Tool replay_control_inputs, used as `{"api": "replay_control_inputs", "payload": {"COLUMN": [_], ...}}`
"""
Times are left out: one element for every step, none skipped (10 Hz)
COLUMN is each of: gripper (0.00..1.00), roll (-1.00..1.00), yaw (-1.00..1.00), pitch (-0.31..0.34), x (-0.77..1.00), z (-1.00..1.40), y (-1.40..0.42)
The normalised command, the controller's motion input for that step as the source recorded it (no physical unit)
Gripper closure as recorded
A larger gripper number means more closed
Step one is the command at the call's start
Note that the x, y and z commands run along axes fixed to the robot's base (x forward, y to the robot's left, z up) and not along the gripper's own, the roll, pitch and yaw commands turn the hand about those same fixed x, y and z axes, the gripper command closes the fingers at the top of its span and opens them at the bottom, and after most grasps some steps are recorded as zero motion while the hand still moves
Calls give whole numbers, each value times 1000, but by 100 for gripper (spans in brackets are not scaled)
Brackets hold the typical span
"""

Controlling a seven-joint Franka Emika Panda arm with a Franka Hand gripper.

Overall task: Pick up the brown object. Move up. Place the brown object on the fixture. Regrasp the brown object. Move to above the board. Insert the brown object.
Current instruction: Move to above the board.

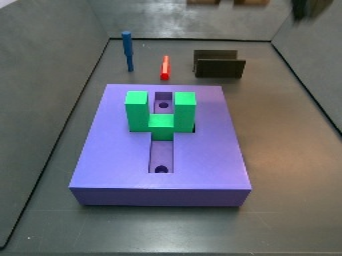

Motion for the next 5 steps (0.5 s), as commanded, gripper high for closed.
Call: {"api": "replay_control_inputs", "payload": {"gripper": [100,100,100,100,100], "roll": [-8,-11,2,-1000,-1000], "yaw": [4,16,21,-34,-33], "pitch": [41,53,65,83,78], "x": [-13,4,22,-958,-969], "z": [1400,831,436,294,293], "y": [19,3,-1,-1400,-1400]}}
